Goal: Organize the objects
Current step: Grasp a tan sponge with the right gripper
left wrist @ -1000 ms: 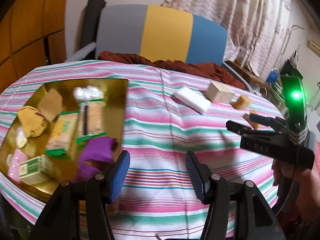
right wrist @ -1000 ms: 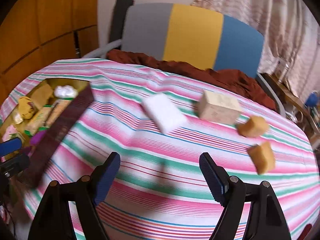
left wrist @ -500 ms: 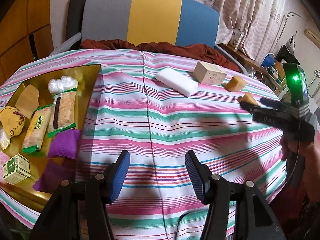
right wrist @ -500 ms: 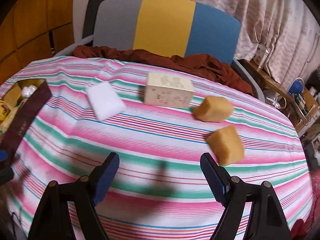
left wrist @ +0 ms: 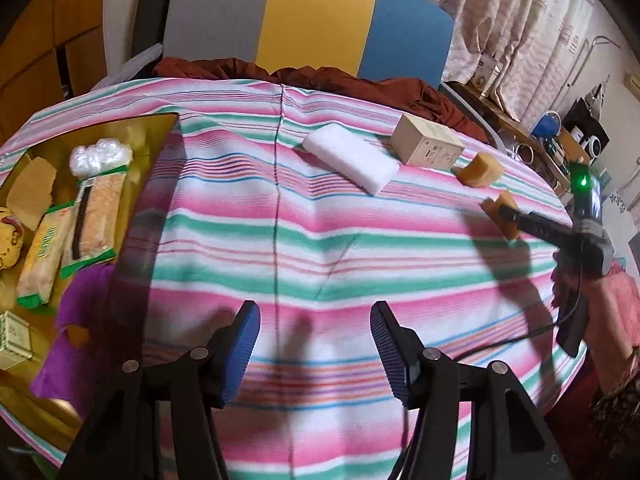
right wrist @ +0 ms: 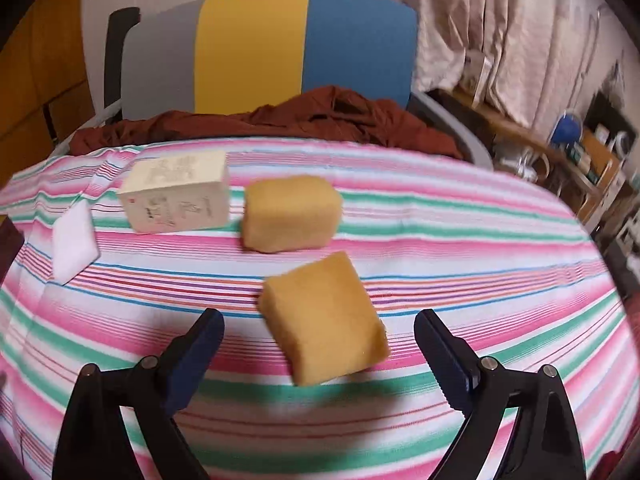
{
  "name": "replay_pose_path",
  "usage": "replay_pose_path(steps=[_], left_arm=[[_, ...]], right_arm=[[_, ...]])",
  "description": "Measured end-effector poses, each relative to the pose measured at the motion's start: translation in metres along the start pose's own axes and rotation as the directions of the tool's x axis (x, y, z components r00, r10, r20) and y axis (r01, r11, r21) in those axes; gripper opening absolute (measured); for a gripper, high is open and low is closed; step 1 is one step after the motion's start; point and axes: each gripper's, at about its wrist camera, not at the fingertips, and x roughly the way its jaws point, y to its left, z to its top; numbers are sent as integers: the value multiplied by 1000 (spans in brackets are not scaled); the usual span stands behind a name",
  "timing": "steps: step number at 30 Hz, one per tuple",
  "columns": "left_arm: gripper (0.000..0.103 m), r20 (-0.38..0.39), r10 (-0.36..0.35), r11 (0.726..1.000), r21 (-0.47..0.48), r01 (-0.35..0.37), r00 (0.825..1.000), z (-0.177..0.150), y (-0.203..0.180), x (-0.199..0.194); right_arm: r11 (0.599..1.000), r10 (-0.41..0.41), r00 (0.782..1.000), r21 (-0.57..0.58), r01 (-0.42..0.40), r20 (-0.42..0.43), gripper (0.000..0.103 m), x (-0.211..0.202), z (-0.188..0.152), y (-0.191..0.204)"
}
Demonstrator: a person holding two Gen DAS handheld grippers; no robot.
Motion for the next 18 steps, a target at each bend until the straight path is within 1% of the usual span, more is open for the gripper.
replay_pose_path(steps=[1, 3, 5, 6, 7, 9, 12, 14, 18], left_arm=[[58, -1, 0, 1000, -5, 0, 1000, 3, -2, 3], [58, -6, -2, 1000, -12, 2, 1000, 11, -7, 11], [58, -8, -3, 1000, -21, 3, 1000, 19, -10, 17], [58, -10, -5, 1000, -26, 5, 1000, 22, -12, 20], [58, -12, -3, 999, -32, 3, 1000, 27, -15, 25], [59, -11, 2, 999, -45, -2, 1000, 34, -19, 31], [62, -15, 20, 998, -67, -21, 1000, 47, -25, 43], [71, -22, 33, 995, -93, -35, 999, 56, -25, 51], [74, -35, 50, 985, -162, -55, 998, 74, -27, 67]], right_arm=[[1000, 9, 1000, 2, -9, -9, 86, 4, 0, 0], [999, 32, 999, 12, -32, -37, 78, 15, -1, -1], [999, 42, 998, 33, -41, -51, 76, 23, -3, -3], [998, 45, 998, 39, -43, -50, 73, 25, -4, -4], [999, 38, 998, 33, -36, -51, 67, 26, -4, -3], [999, 29, 998, 28, -28, -62, 64, 25, -3, -2], [994, 79, 994, 87, -72, -76, 61, 23, -1, -6], [988, 110, 990, 123, -99, -88, 61, 21, -1, -6], [985, 136, 982, 123, -121, -127, 61, 14, -3, 6]])
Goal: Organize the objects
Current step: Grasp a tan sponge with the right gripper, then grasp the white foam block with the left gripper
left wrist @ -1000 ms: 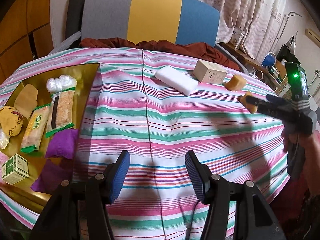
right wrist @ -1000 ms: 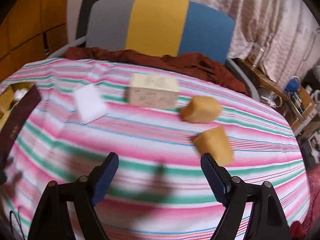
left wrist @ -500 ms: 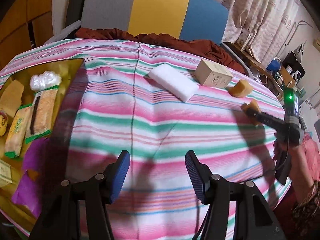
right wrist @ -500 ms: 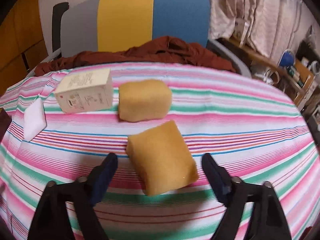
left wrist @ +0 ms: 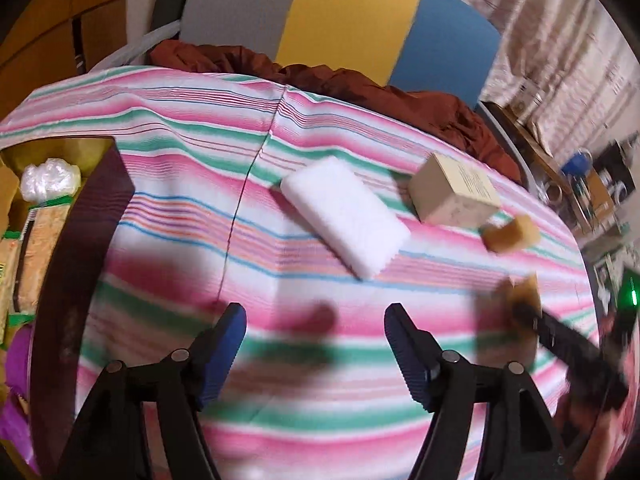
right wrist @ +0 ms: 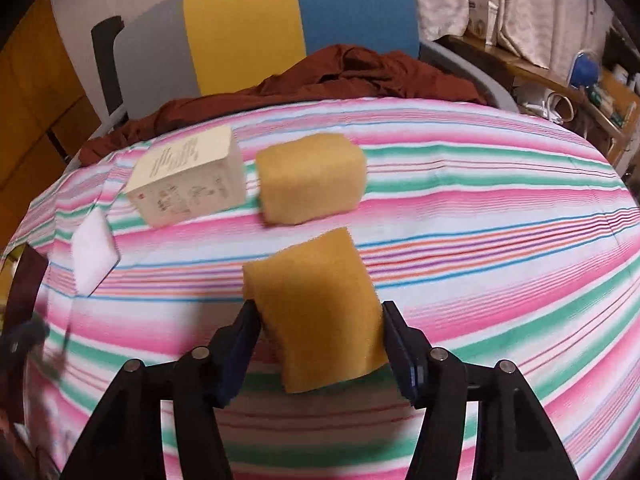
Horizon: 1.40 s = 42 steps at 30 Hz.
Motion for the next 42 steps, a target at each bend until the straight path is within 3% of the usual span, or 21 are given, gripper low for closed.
replay_pose_path(steps=[2, 12, 16, 21, 26, 33, 42], left_arm=[[79, 1, 13, 1000, -13, -13, 1000, 7, -6, 7], [85, -25, 69, 992, -103, -71, 997, 49, -29, 49], [85, -47, 132, 990, -43, -134, 990, 55, -38, 69], [85, 19, 104, 995, 4, -104, 994, 50, -39, 74], [66, 109, 74, 990, 111, -86, 991, 36, -46, 63], [62, 213, 80, 964, 231, -130, 974, 9, -52, 46], [61, 242, 76, 952, 272, -143, 967, -6, -44, 33]], right_arm=[[1000, 1, 1000, -13, -1, -22, 61, -1, -1, 6], [999, -11, 999, -48, 8, -48, 62, -1, -4, 14], [998, -17, 999, -62, 14, -51, 62, -1, -5, 16], [998, -17, 998, -63, 13, -53, 62, -2, -5, 16], [998, -19, 998, -66, 15, -53, 62, -2, -5, 16], [996, -34, 998, -87, 29, -49, 62, -1, -6, 20], [997, -5, 1000, -73, 5, 0, 61, -13, -5, 23]])
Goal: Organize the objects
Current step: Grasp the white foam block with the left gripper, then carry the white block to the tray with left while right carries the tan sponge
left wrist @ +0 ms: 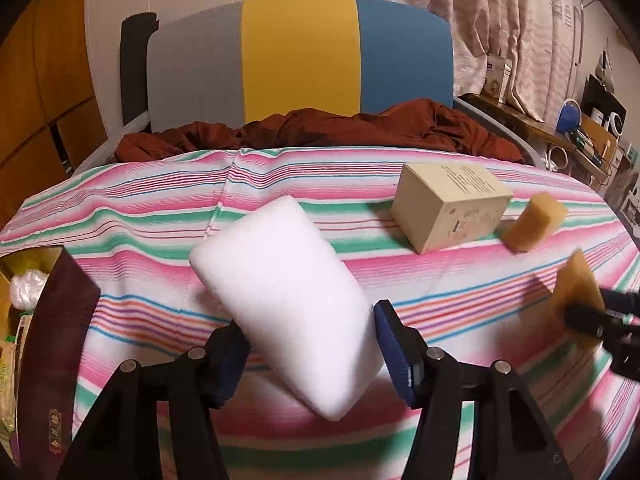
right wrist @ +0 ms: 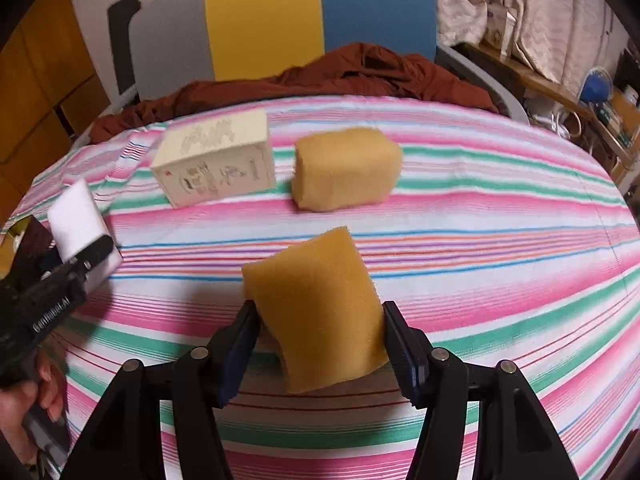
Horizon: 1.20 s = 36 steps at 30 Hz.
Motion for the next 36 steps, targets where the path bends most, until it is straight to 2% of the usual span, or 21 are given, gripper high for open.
replay_pose_path(steps=[6, 12, 21, 36], left_arm=[[60, 5, 22, 1000, 16, -22, 1000, -12, 6, -16], [54, -7, 29, 1000, 1, -29, 1000, -21, 14, -35], [53, -5, 31, 999, -44, -31, 1000, -31, 35, -56], [53, 64, 69, 998, -3, -69, 996, -34, 52, -102]], right_arm=[[994, 81, 994, -74, -76, 70, 61, -16, 3, 21], [983, 138, 988, -128, -128, 67, 61, -16, -5, 40], [970, 171, 983, -186, -155, 71, 61, -17, -11, 57], [939, 219, 972, -288, -186, 88, 61, -23, -22, 84]])
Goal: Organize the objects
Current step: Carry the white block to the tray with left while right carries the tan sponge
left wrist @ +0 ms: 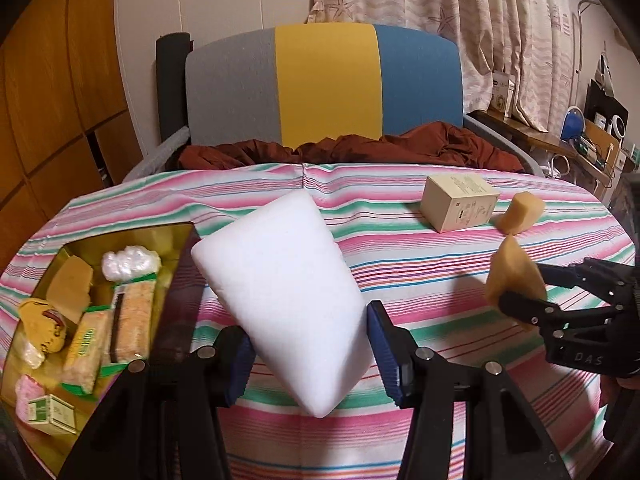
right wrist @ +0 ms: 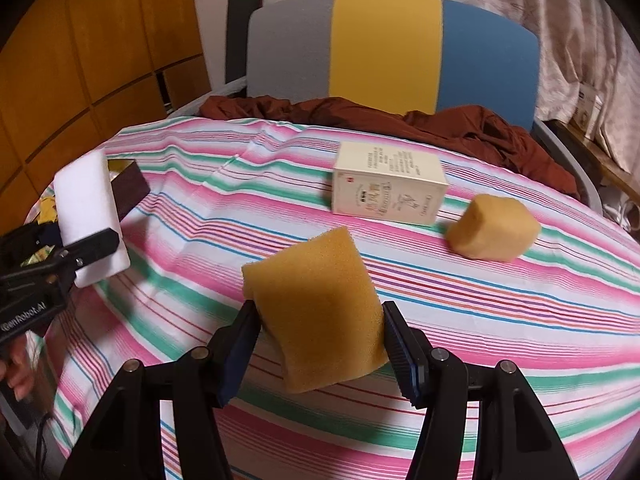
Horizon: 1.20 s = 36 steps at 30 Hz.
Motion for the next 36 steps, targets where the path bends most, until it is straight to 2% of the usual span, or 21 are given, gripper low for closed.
replay_pose_path(steps=[16, 26, 36], left_arm=[[53, 9, 33, 998, -55, -33, 999, -6, 59, -32], [53, -9, 53, 987, -151, -54, 999, -10, 110, -40], [53, -23, 51, 964, -259, -55, 998, -18, 164, -46]], right_arm=[[983, 108, 994, -150, -104, 13, 61, 0, -3, 51], [980, 178, 984, -84, -178, -5, 61, -4, 7, 82], [968, 242, 970, -86, -238, 40, 61, -17, 23, 135]])
